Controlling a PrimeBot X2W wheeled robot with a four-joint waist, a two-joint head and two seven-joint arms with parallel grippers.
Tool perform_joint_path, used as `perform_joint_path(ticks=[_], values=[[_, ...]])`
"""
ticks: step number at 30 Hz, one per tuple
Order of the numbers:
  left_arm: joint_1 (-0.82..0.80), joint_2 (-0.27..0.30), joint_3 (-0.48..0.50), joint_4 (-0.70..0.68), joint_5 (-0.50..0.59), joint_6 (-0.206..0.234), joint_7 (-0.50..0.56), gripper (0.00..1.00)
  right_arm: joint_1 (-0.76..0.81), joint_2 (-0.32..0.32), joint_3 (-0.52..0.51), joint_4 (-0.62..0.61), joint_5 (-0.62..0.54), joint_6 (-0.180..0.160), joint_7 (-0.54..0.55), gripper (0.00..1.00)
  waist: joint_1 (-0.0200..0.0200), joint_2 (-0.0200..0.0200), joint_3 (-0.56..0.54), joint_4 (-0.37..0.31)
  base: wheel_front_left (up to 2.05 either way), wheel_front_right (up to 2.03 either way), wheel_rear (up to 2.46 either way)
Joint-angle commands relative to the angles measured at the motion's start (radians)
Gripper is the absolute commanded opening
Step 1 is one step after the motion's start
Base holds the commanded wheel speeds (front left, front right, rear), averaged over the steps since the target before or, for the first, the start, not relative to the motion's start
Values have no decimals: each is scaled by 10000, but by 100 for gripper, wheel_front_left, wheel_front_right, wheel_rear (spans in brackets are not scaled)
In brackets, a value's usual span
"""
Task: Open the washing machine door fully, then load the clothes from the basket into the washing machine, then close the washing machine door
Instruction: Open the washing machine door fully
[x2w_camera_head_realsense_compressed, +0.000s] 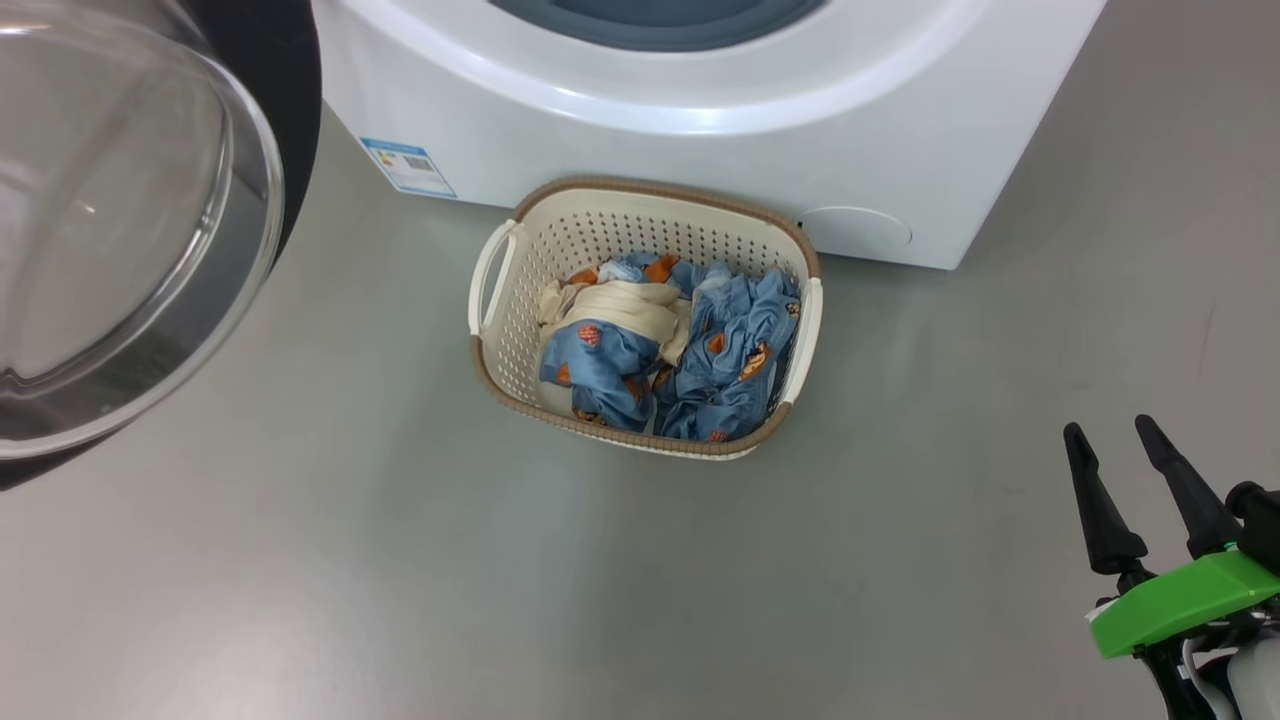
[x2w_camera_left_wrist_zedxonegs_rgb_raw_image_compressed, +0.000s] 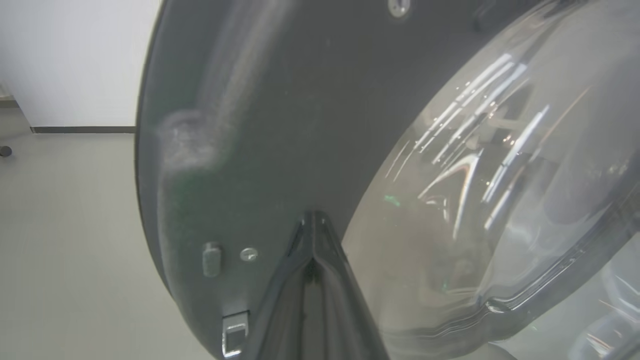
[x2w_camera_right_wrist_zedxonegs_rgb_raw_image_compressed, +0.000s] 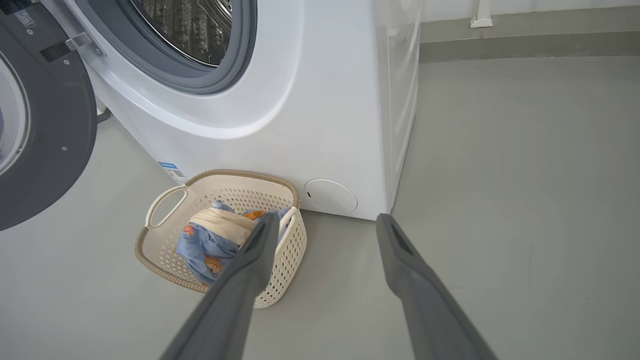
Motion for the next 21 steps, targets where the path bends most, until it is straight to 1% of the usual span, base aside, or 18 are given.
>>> perform_joint_path(ticks=[1, 10, 13, 16, 18, 19, 20, 21], values=[[-80, 702, 295, -193, 64, -57, -53, 0, -78, -65, 235, -149, -40, 16, -120, 100, 0, -1, -181, -35, 0, 0, 0], [806, 119, 503, -686, 173, -315, -53, 0, 245, 130, 426, -9, 93, 16, -120, 100, 0, -1, -1099, -81, 0, 0, 0], [1215, -154, 391, -1088, 106, -352, -53, 0, 381, 137, 448, 21, 143, 16, -120, 100, 0, -1, -1401, -36, 0, 0, 0], [1653, -427, -49, -1499, -168, -360, -53, 0, 513, 146, 438, 44, 201, 16, -120, 100, 0, -1, -1694, 29, 0, 0, 0], [1826, -464, -226, -1603, -259, -361, -53, 0, 563, 155, 457, 55, 214, 16, -120, 100, 0, -1, -1799, 42, 0, 0, 0], [2013, -485, -350, -1702, -333, -362, -53, 5, 612, 167, 482, 69, 228, 16, -120, 100, 0, -1, -1904, 47, 0, 0, 0], [2182, -499, -418, -1790, -394, -363, -53, 14, 658, 182, 503, 79, 243, 16, -120, 100, 0, -1, -2009, 49, 0, 0, 0], [2356, -531, -479, -1886, -468, -363, -53, 18, 708, 205, 515, 81, 260, 16, -120, 100, 0, -1, -2115, 47, 0, 0, 0]])
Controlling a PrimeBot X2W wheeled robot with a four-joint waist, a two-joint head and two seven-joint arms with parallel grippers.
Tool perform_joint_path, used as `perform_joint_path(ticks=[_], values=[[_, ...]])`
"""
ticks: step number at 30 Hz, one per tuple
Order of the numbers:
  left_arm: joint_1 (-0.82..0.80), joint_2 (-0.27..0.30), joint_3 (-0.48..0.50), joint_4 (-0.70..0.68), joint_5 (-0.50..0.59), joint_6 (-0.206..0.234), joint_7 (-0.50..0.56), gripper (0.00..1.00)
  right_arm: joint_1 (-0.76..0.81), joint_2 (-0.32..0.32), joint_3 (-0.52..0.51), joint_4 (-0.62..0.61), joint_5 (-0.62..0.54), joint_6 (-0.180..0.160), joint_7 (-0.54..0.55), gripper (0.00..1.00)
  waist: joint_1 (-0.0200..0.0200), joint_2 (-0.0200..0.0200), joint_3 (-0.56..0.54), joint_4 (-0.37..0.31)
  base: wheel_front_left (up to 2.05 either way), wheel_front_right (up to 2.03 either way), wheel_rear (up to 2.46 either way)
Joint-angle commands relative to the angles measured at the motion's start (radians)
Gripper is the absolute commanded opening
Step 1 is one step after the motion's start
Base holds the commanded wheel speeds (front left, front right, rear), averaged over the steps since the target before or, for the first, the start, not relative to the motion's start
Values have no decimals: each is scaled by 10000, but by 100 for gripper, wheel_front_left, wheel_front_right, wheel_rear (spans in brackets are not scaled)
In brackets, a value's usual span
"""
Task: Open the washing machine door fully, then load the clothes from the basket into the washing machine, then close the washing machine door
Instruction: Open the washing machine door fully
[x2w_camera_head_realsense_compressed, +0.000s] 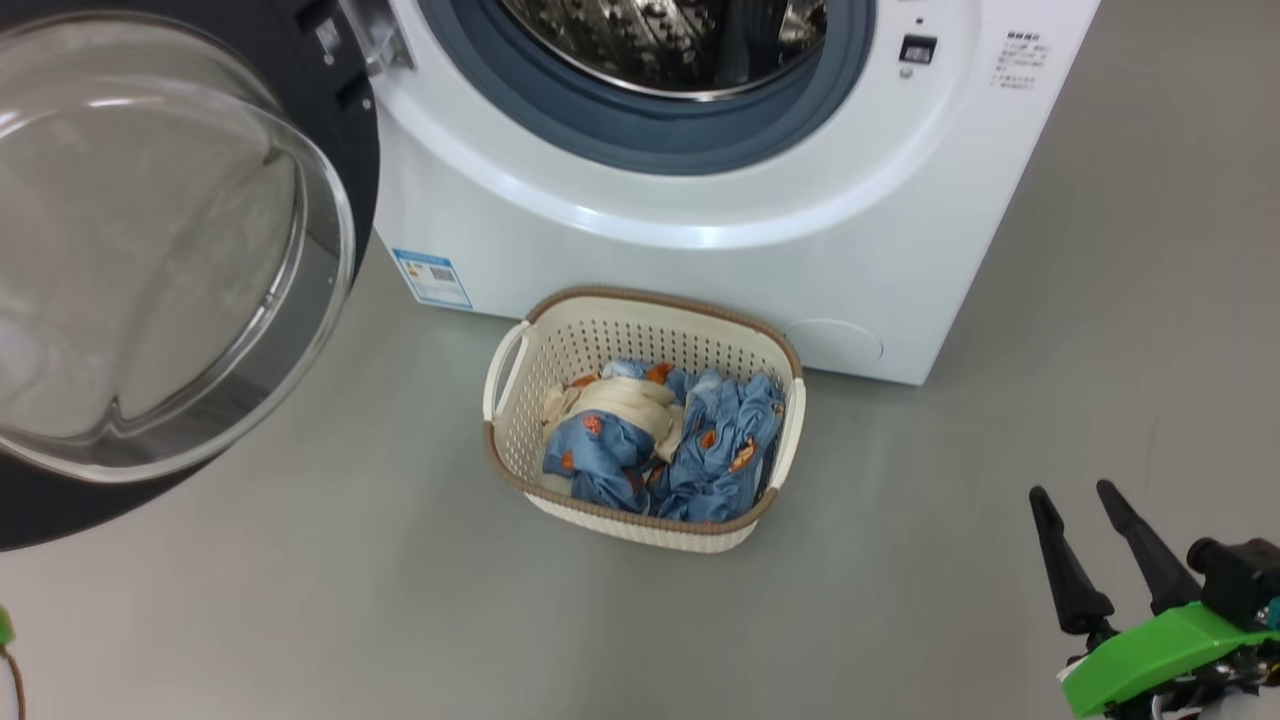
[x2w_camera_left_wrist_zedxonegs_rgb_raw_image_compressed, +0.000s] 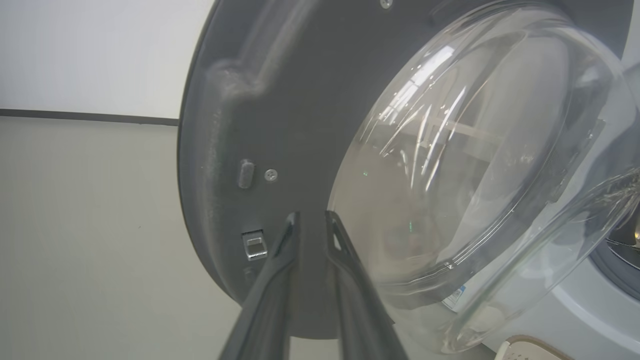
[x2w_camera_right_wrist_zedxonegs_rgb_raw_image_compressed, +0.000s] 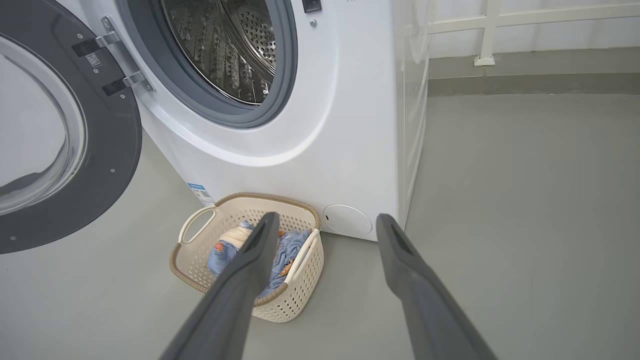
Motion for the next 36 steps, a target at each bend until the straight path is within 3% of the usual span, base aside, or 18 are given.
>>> perform_joint_path(ticks=[1, 3, 6, 8, 9, 11, 12, 21, 36], values=[[231, 499, 141, -363, -140, -11, -53, 22, 166, -94, 219, -190, 56, 16, -120, 100, 0, 0, -391, 37, 0, 0, 0], [621, 433, -89, -620, -271, -11, -53, 37, 284, -40, 249, -174, 90, 16, -120, 100, 0, 0, -621, 4, 0, 0, 0], [1290, 327, -554, -1092, -395, -12, -53, 40, 466, 16, 294, -176, 149, 16, -120, 100, 0, 0, -895, -78, 0, 0, 0], [1711, 249, -901, -1454, -543, -12, -53, 47, 563, 26, 311, -181, 175, 16, -120, 100, 0, 0, -1022, -142, 0, 0, 0], [1900, 192, -1092, -1634, -637, -12, -53, 57, 596, 23, 322, -184, 189, 16, -120, 100, 0, 0, -1070, -172, 0, 0, 0], [2276, 112, -1507, -2057, -822, -12, -53, 97, 649, 12, 308, -200, 209, 16, -120, 100, 0, 0, -1145, -229, 0, 0, 0], [2459, 71, -1725, -2265, -922, -12, -53, 100, 673, 9, 293, -207, 216, 16, -120, 100, 0, 0, -1182, -260, 0, 0, 0], [3526, -107, -3100, -3780, -1751, -13, -53, 100, 838, 11, 197, -321, 257, 16, -120, 100, 0, 0, -1377, -671, 0, 0, 0], [3873, 120, -4702, -4742, -2136, -13, -53, 100, 599, 121, -65, -395, 174, 16, -120, 100, 0, 0, -1123, -2031, 0, 0, 0]])
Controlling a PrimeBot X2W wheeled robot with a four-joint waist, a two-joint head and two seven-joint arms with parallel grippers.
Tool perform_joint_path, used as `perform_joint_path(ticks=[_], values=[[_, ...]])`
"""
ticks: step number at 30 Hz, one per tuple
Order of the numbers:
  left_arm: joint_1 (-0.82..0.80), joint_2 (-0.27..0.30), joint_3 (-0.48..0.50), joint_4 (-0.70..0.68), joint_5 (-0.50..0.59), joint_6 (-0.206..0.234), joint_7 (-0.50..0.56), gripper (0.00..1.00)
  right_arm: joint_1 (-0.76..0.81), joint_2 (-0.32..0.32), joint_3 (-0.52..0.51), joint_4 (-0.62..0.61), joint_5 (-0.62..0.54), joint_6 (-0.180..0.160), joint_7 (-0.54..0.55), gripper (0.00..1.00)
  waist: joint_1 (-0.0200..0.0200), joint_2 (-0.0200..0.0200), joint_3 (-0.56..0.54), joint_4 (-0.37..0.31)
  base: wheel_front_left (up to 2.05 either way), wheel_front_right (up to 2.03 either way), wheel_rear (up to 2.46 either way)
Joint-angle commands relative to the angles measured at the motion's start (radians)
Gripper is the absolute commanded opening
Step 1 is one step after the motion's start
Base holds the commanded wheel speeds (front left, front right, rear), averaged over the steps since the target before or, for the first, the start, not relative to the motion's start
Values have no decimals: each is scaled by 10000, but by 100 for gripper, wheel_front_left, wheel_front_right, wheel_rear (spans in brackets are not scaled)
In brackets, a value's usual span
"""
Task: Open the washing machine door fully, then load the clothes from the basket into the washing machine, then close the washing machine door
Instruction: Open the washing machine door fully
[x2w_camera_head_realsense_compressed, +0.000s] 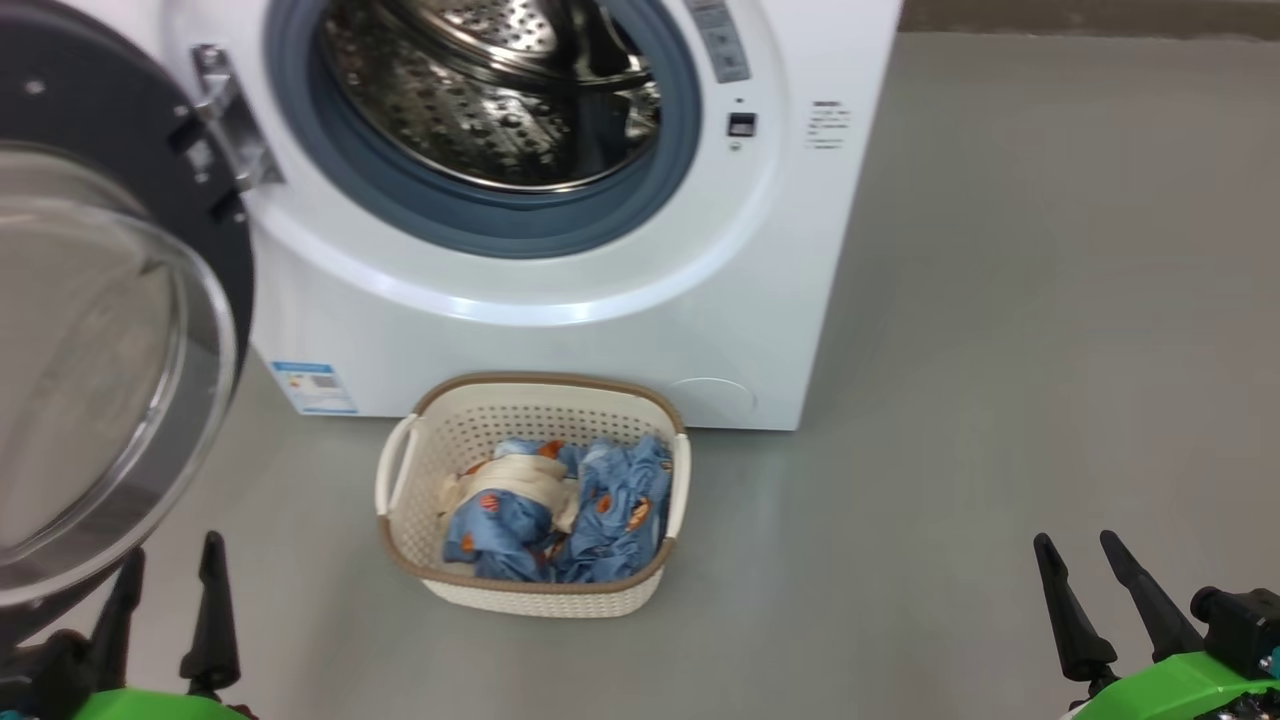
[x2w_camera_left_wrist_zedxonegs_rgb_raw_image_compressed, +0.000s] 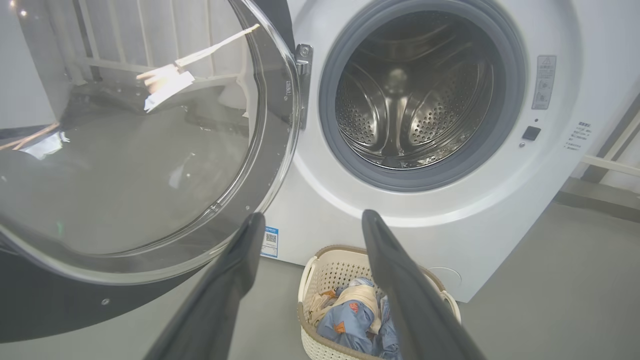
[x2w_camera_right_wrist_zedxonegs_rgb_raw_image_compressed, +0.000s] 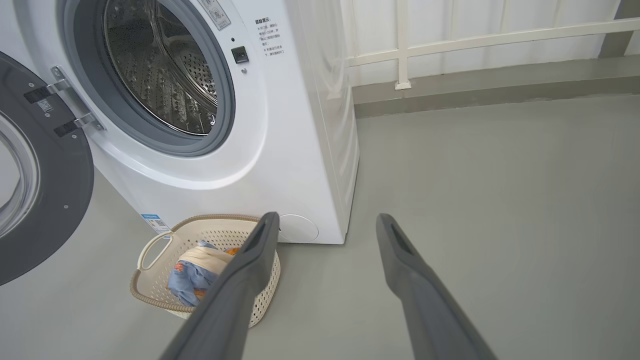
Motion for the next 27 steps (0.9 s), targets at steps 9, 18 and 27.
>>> perform_joint_path(ticks=[9, 18, 27], values=[[-104, 462, -220, -477, -168, -13, -55, 100, -346, -150, 103, -291, 27, 16, -122, 100, 0, -1, 169, -994, 0, 0, 0], [-88, 451, -430, -607, -267, -13, -55, 100, -278, -126, -118, -334, 31, 16, -122, 100, 0, -1, 187, -1414, 0, 0, 0], [-86, 515, -547, -669, -388, -13, -55, 100, -245, -9, -224, -384, -34, 16, -122, 100, 0, -1, 221, -1438, 0, 0, 0]])
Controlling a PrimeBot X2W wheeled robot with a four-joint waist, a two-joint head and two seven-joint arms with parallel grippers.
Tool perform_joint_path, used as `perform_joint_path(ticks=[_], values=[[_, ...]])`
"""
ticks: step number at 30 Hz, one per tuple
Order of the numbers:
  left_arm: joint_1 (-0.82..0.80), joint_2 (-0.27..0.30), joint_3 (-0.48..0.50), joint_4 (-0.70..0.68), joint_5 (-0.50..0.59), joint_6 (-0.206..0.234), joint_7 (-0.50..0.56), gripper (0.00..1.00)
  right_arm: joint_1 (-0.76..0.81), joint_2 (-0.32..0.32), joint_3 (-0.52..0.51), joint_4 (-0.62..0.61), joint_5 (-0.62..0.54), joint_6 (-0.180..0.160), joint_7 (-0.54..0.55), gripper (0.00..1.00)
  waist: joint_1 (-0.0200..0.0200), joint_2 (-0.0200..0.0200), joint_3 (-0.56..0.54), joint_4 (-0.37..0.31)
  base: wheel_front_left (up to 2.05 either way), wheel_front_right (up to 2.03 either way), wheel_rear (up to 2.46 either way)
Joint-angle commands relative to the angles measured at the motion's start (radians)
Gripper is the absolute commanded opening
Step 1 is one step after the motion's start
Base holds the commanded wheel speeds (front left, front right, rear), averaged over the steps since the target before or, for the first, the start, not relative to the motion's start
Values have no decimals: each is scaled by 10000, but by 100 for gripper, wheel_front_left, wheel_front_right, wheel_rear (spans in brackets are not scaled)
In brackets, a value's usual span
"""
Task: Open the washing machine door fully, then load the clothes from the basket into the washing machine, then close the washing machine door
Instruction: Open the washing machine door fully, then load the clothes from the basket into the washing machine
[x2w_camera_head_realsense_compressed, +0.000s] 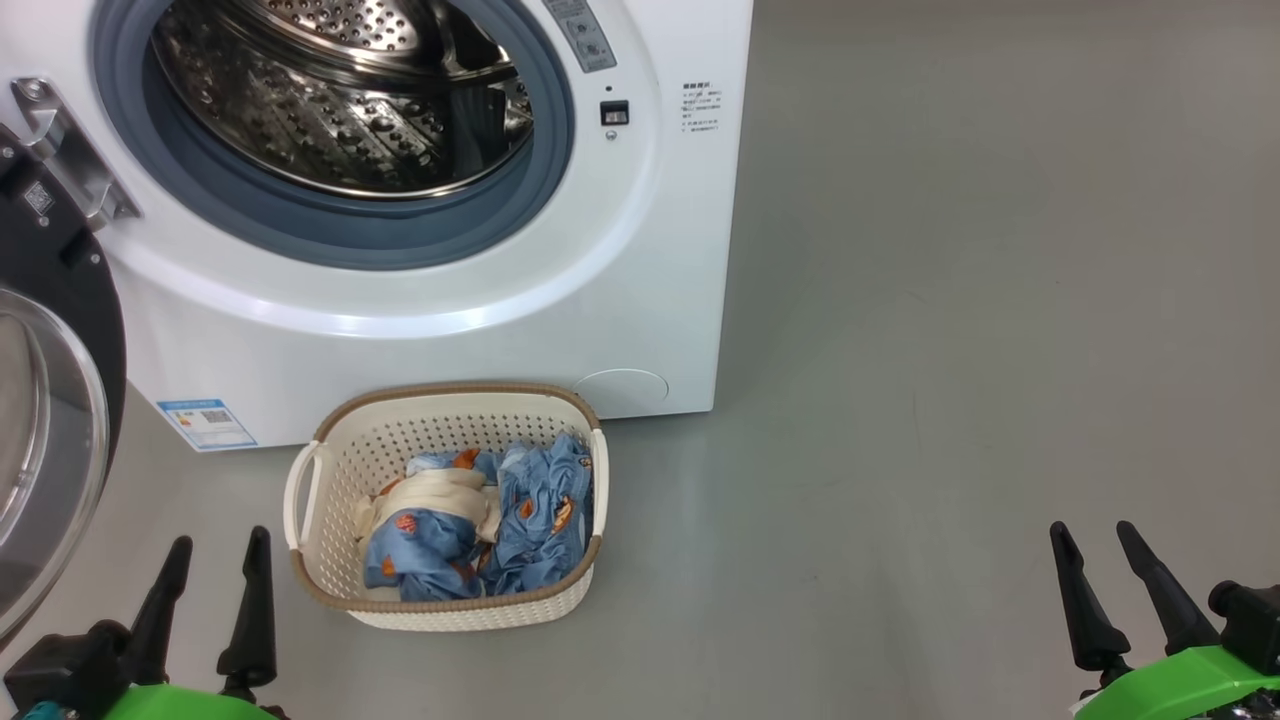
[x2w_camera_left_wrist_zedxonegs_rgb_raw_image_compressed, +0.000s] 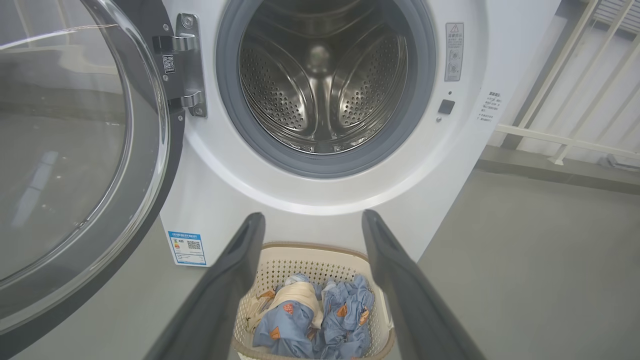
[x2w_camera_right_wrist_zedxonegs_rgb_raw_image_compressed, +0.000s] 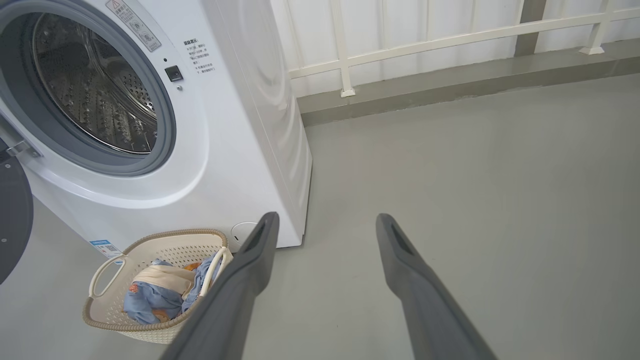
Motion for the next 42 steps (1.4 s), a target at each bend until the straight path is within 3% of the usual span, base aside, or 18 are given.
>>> perform_joint_path(ticks=[1, 15, 42], values=[[-117, 288, 356, -266, -146, -13, -55, 100, -213, -135, 149, -260, -12, 16, -120, 100, 0, 0, -7, 25, 0, 0, 0], [-147, 366, 163, -142, -536, -13, -55, 100, -222, -109, 246, -289, -37, 16, -120, 100, 0, 0, 56, 125, 9, -15, 6], [-510, 360, 239, -176, -590, -13, -55, 100, -523, -2, 264, -303, -50, 16, -120, 100, 0, 0, 515, 78, 90, -113, 23]])
